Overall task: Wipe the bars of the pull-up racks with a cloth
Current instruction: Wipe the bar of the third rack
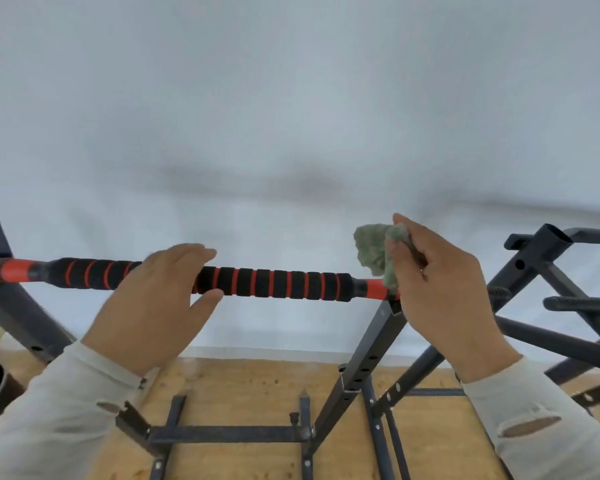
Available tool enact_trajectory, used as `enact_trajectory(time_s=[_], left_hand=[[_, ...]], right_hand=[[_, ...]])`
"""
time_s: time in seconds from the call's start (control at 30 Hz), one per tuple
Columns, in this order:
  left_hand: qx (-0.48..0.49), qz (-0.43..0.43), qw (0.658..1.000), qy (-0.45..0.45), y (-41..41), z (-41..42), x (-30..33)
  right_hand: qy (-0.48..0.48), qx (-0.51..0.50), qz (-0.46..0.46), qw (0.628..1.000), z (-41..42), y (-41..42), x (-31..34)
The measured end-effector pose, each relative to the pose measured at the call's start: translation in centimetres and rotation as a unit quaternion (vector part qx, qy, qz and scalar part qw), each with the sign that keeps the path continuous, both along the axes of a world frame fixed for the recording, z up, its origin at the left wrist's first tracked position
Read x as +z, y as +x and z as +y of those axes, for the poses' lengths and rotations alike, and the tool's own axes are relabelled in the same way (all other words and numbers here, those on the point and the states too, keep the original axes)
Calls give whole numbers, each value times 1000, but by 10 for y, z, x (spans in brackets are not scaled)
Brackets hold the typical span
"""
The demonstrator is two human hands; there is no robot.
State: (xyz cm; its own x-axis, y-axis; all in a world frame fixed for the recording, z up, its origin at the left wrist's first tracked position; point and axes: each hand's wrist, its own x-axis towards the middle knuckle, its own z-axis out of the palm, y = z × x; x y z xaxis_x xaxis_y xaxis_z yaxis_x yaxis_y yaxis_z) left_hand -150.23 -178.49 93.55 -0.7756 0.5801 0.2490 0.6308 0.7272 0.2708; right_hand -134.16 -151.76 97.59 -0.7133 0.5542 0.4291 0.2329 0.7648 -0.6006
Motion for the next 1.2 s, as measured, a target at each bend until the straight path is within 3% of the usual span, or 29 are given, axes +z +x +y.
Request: enact_trajectory(time_s=[0.1,0.2,0.43,0.73,0.83,0.93,1.07,1.2], left_hand=[[29,13,999,-39,-5,-13,-7],[35,25,997,-67,-12,-18,-14],[-10,79,995,-56,-16,-35,-29],[-124,110,986,33,-22,-70,-54],[-50,108,990,74,-47,-98,-41],[38,73,996,24,-81,-125,-28],[28,80,996,14,-87,-132,-33],[33,122,991,50,-83,-134,-44]], right_hand=[[205,85,-38,974,-13,-24,-16],[277,148,-145,938,-28,-44,-52],[269,144,-110,946,-23,-43,-73],[298,101,-174,933,-28,-44,-76],[284,74,-209,933,-32,-50,-88],[271,49,-207,939,-46,-55,-83],[271,16,-176,946,-88,-75,-68],[257,72,-147,952,-149,-118,-72]])
